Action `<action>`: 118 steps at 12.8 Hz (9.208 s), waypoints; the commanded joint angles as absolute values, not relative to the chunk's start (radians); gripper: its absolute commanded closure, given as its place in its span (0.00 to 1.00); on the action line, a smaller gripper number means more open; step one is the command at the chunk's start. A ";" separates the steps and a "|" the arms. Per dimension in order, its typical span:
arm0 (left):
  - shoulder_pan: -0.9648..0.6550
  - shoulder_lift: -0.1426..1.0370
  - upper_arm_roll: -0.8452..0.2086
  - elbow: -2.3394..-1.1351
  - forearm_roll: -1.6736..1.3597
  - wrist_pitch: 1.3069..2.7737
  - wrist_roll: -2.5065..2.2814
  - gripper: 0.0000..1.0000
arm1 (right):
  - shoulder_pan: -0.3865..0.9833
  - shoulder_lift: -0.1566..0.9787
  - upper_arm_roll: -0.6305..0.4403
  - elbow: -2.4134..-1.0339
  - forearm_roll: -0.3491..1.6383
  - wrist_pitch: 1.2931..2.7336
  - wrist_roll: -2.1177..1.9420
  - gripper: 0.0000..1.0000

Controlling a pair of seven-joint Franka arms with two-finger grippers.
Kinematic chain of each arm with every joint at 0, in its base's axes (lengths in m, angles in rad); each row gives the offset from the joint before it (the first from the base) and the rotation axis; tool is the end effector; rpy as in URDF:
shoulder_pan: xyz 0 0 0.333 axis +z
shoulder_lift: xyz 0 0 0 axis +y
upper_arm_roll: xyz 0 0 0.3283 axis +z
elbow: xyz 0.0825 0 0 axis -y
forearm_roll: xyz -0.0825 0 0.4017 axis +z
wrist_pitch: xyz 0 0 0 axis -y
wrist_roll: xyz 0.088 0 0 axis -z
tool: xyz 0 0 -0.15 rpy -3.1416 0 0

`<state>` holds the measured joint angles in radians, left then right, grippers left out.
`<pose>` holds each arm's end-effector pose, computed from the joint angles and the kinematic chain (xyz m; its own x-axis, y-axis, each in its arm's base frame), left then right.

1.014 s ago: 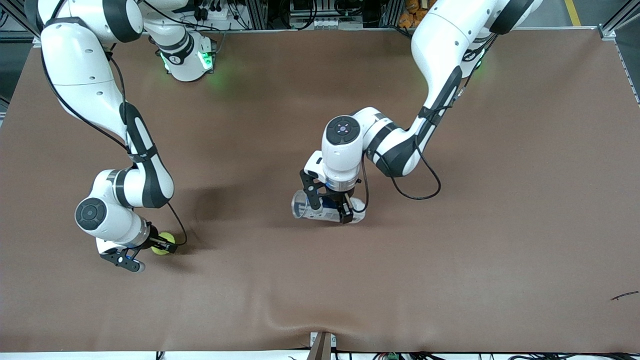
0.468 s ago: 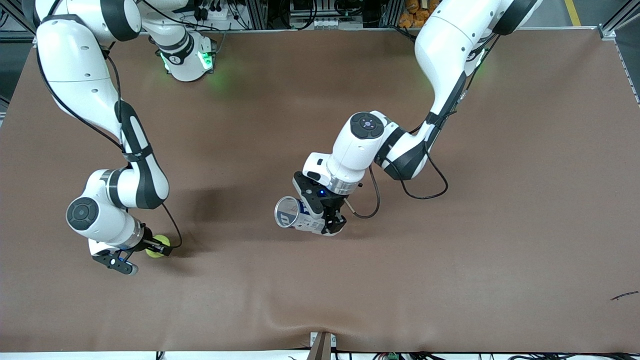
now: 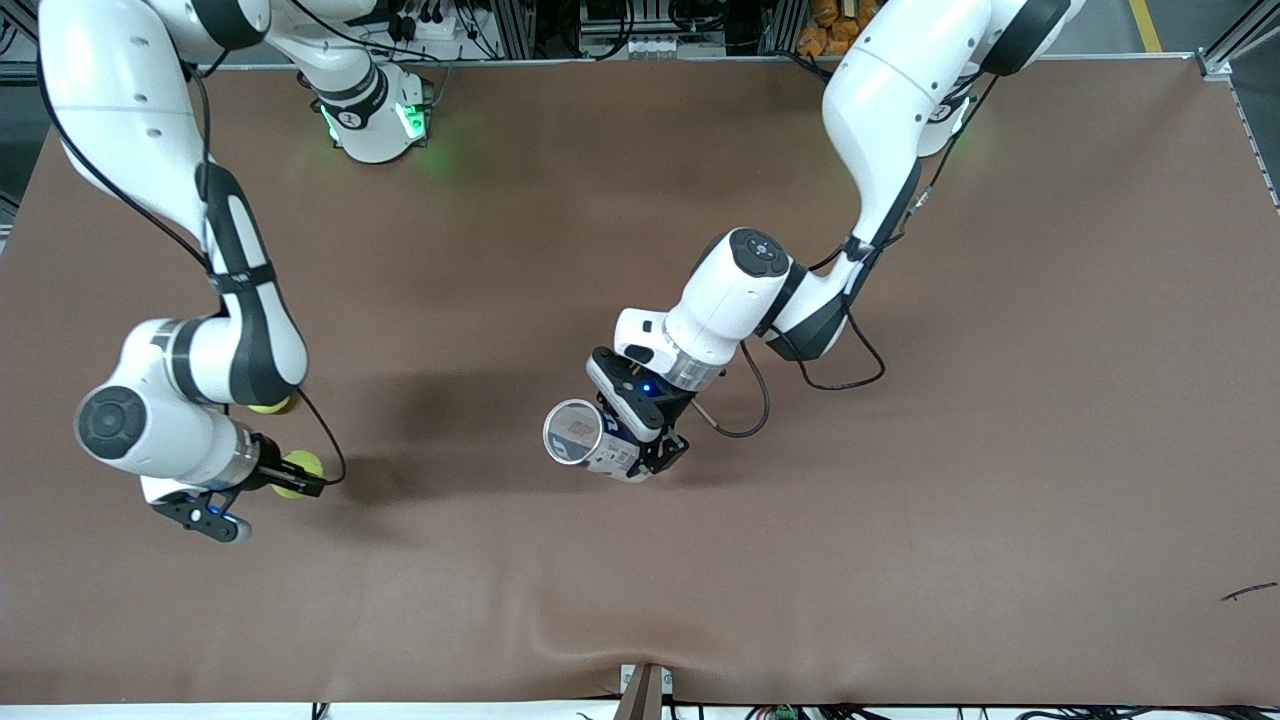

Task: Insert tennis ball vertically with right arm
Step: 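Lift the can upright with the left gripper, open end up, then carry the ball with the right gripper over the can's open end, then open the right gripper to drop the ball into the can, then grasp the second tennis ball with the right gripper and lift it, then move the ball over the can and release it inside, then withdraw the right gripper while the left gripper releases the can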

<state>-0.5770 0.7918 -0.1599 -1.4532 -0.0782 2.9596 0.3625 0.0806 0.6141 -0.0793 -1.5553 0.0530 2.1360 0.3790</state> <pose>0.6323 -0.5252 0.2680 0.4214 -0.6170 0.6646 -0.7894 -0.6103 -0.0661 0.7180 0.0114 0.2438 0.9233 -0.3831 -0.0283 -0.3828 -0.9237 0.0132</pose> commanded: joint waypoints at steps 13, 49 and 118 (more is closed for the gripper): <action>-0.600 1.000 -0.296 -1.549 -0.261 3.526 0.245 0.26 | 0.143 0.495 -0.055 -1.405 0.351 1.770 0.686 0.38; -0.612 1.006 -0.288 -1.575 -0.247 3.537 0.353 0.24 | 0.478 0.546 -0.078 -1.307 0.327 1.996 1.198 0.00; -0.607 0.997 -0.288 -1.566 -0.244 3.539 0.353 0.24 | 0.531 0.569 -0.086 -1.328 0.496 1.934 1.387 0.00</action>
<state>-0.6041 1.0122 -0.2921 -1.5606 -0.2415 3.5311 0.3525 0.5418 0.6009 -0.0896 -1.3262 0.5182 1.9624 1.3670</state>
